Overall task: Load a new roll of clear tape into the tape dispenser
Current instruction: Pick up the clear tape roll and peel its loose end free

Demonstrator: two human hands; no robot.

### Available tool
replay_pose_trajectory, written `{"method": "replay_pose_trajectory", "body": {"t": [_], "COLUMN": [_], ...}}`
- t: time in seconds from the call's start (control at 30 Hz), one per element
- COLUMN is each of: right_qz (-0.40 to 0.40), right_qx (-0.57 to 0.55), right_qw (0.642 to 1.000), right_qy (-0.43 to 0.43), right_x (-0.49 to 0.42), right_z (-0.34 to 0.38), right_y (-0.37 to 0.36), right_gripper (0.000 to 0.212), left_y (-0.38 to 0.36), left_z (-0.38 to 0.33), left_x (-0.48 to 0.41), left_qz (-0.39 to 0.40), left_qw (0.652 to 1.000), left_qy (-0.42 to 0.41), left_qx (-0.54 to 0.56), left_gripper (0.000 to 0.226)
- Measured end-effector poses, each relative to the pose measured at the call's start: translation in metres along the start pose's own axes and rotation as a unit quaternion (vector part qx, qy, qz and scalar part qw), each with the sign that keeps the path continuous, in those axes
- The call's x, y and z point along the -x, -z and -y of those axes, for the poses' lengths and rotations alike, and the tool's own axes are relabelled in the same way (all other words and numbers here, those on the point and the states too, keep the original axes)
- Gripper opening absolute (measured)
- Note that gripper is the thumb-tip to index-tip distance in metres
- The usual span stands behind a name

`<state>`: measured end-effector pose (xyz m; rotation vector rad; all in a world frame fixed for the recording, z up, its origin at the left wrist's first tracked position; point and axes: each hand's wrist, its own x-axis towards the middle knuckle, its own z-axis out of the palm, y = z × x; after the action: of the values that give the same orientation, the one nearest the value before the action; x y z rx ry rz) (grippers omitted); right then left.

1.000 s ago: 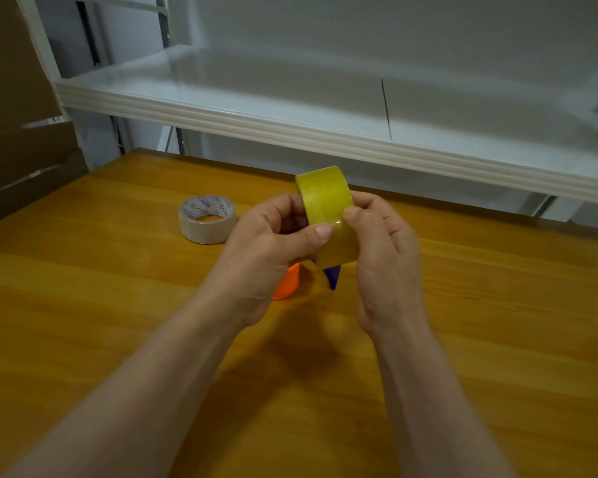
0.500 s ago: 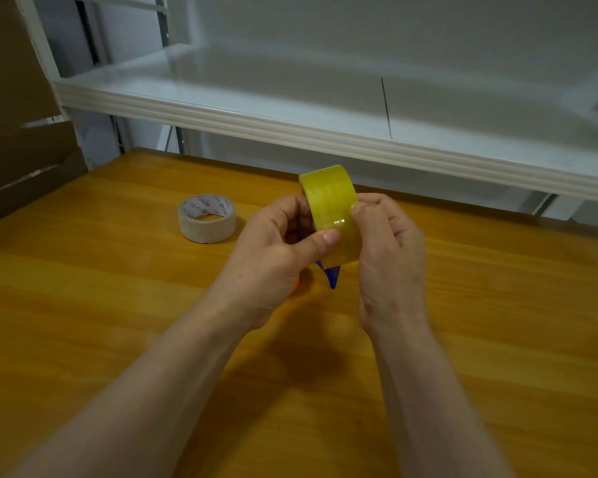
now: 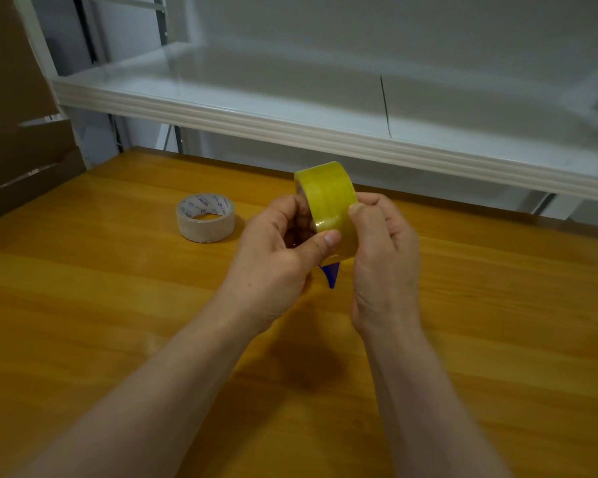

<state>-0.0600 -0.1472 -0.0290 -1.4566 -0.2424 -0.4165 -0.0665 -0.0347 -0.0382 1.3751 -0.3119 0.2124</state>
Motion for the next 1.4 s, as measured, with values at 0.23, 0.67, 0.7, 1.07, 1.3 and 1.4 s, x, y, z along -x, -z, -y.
{"method": "replay_pose_trajectory", "body": {"t": [0.23,0.67,0.7,1.07,1.3,1.4], "right_qz": [0.008,0.005,0.006,0.02,0.005,0.007], "right_qx": [0.001,-0.009,-0.008,0.01,0.018,0.02], "right_qw": [1.0,1.0,1.0,1.0,1.0,1.0], "right_qy": [-0.005,-0.015,-0.014,0.002,0.013,0.018], "right_x": [-0.0002,-0.0009,-0.0009,-0.001,-0.0016,-0.0017], "right_z": [-0.0017,-0.0045,-0.0046,-0.0035,-0.0044,-0.0047], "right_y": [-0.0026,-0.0029,-0.0028,-0.0005,0.0019,0.0012], "right_gripper": [0.021,0.019,0.018,0.017,0.02,0.021], "left_y": [-0.0023,-0.0065,-0.0067,-0.0047,-0.0052,-0.0041], "left_z": [0.0016,0.0036,0.0035,0.0037,0.0033,0.0032], "left_x": [0.0017,0.0032,0.0034,0.0037,0.0045,0.0042], "left_qz": [-0.032,-0.035,-0.035,-0.039,-0.026,-0.03], "left_qw": [0.999,0.999,0.999,0.999,1.0,1.0], "left_qy": [0.005,-0.001,0.003,0.012,0.003,0.003], "left_qx": [0.018,-0.006,-0.003,0.015,-0.007,-0.008], "left_gripper": [0.032,0.036,0.035,0.027,0.026,0.025]}}
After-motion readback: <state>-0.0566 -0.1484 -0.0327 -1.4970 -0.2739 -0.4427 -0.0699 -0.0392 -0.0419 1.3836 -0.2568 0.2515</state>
